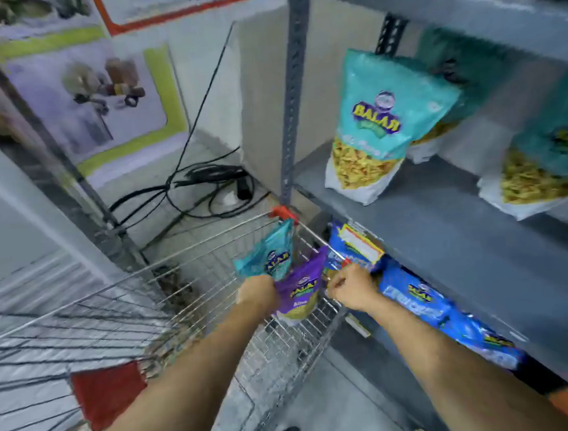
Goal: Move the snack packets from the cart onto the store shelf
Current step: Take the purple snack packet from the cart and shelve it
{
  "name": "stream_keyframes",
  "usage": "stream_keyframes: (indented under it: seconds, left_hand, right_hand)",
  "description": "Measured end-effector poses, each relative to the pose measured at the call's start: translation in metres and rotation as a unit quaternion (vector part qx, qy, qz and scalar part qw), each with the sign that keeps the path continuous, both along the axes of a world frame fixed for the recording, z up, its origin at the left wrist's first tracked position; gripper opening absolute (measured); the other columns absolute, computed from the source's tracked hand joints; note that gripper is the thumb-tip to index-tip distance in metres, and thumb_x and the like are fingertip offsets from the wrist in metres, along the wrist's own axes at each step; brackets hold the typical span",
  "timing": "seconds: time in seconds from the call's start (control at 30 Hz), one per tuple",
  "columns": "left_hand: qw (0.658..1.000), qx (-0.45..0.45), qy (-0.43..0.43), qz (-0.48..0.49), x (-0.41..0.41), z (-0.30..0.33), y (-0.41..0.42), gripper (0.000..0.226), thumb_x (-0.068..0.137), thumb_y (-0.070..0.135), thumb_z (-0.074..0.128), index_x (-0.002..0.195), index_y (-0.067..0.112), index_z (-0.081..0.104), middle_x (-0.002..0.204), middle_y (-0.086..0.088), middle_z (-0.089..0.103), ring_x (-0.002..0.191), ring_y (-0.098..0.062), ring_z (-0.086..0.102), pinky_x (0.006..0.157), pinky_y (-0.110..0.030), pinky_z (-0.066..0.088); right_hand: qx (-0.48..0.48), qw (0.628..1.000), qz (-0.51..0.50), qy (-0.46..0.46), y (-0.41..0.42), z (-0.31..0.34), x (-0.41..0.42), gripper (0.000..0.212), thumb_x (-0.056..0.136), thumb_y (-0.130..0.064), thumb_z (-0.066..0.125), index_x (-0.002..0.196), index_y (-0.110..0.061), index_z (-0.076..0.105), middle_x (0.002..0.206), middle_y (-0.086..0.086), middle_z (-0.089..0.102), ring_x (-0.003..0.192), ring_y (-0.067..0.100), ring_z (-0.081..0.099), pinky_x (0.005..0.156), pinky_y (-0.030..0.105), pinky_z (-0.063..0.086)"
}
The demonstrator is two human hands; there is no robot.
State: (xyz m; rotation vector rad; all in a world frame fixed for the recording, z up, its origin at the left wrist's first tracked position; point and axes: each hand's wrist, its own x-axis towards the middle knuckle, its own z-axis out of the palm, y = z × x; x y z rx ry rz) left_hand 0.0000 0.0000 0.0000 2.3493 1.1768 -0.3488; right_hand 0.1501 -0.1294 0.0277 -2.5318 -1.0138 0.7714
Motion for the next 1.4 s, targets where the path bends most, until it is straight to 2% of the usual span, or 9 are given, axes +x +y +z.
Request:
stream_keyframes:
  seconds: [0.13,0.2,0.27,0.37,0.43,0.53,0.63,0.87,1.4]
  left_hand:
    - [0.985,-0.095,0.123,-0.074,-0.013,-0.053,0.01,0.046,0.087,0.026,0.063,0.129,0.007,0.055,0.135,-0.016,0.057,0.123,-0.032,0.056,0.097,-0.036,0.046]
    - [0.981,-0.182,0.042,-0.048,-0.011,-0.085,0.013,0.067,0.086,0.026,0.069,0.142,0.005,0.041,0.144,-0.018,0.049,0.13,-0.033,0.048,0.1,-0.023,0.035]
    - [0.963,-0.246,-0.101,0.029,-0.005,-0.109,0.018,0.07,0.08,0.015,0.076,0.139,-0.002,0.042,0.139,-0.021,0.051,0.129,-0.031,0.05,0.092,-0.012,0.032]
    - [0.922,-0.281,-0.242,0.108,0.01,-0.149,0.018,0.03,0.08,0.016,0.077,0.108,0.011,0.069,0.099,-0.015,0.071,0.089,-0.003,0.063,0.073,-0.013,0.046]
    - [0.897,-0.271,-0.313,0.155,0.019,-0.164,0.011,0.008,0.086,0.031,0.07,0.092,0.036,0.074,0.076,0.017,0.072,0.068,0.012,0.059,0.065,-0.004,0.044]
    - [0.841,-0.267,-0.4,0.248,0.031,-0.174,0.004,0.019,0.091,0.025,0.063,0.109,0.028,0.07,0.102,0.012,0.07,0.094,0.002,0.062,0.096,-0.021,0.048]
    - [0.791,-0.284,-0.45,0.301,0.032,-0.165,0.01,0.013,0.096,0.024,0.056,0.101,0.033,0.064,0.105,0.018,0.067,0.09,0.015,0.062,0.091,-0.014,0.048]
    - [0.816,-0.35,-0.396,0.235,0.012,-0.075,0.06,0.036,0.091,0.059,0.044,0.1,0.03,0.063,0.09,0.008,0.078,0.085,-0.012,0.075,0.071,-0.025,0.06]
    - [0.852,-0.344,-0.394,-0.032,0.095,0.147,-0.028,0.042,0.091,0.056,0.05,0.109,0.022,0.067,0.101,0.01,0.077,0.094,-0.009,0.072,0.085,-0.028,0.058]
  right_hand:
    - [-0.085,0.99,0.037,0.105,0.029,-0.045,0.016,0.021,0.083,-0.008,0.07,0.103,-0.004,0.066,0.091,0.005,0.062,0.075,0.016,0.055,0.066,0.009,0.04]
    - [-0.109,0.983,0.05,0.142,0.043,-0.066,0.027,0.043,0.082,-0.005,0.073,0.124,-0.004,0.061,0.115,0.004,0.063,0.095,0.021,0.064,0.089,0.017,0.047]
    - [-0.081,0.985,0.004,0.152,0.053,-0.089,0.034,0.035,0.074,0.002,0.079,0.107,-0.005,0.07,0.104,0.007,0.071,0.091,0.021,0.066,0.09,0.032,0.049]
    - [-0.039,0.986,-0.059,0.15,0.061,-0.128,0.034,0.051,0.069,0.001,0.084,0.117,0.0,0.067,0.116,0.016,0.072,0.102,0.024,0.066,0.094,0.04,0.053]
    - [-0.028,0.981,-0.061,0.181,0.065,-0.146,0.033,0.059,0.069,-0.002,0.085,0.124,-0.005,0.064,0.122,0.014,0.07,0.105,0.022,0.065,0.092,0.033,0.051]
    - [0.0,0.97,-0.085,0.23,0.068,-0.155,0.041,0.054,0.073,-0.009,0.085,0.122,-0.008,0.064,0.119,0.009,0.071,0.103,0.02,0.066,0.091,0.029,0.05]
    - [0.022,0.96,-0.088,0.265,0.069,-0.152,0.047,0.052,0.072,-0.024,0.087,0.119,-0.011,0.068,0.117,0.011,0.074,0.11,0.028,0.069,0.1,0.042,0.053]
    - [0.142,0.917,-0.095,0.362,0.077,-0.095,0.039,0.086,0.035,-0.075,0.083,0.096,-0.015,0.075,0.098,0.004,0.08,0.094,0.024,0.075,0.092,0.041,0.058]
    - [0.45,0.804,-0.224,0.318,-0.073,0.081,0.051,0.033,0.071,-0.056,0.075,0.095,-0.033,0.078,0.1,-0.004,0.08,0.092,0.013,0.075,0.078,0.032,0.06]
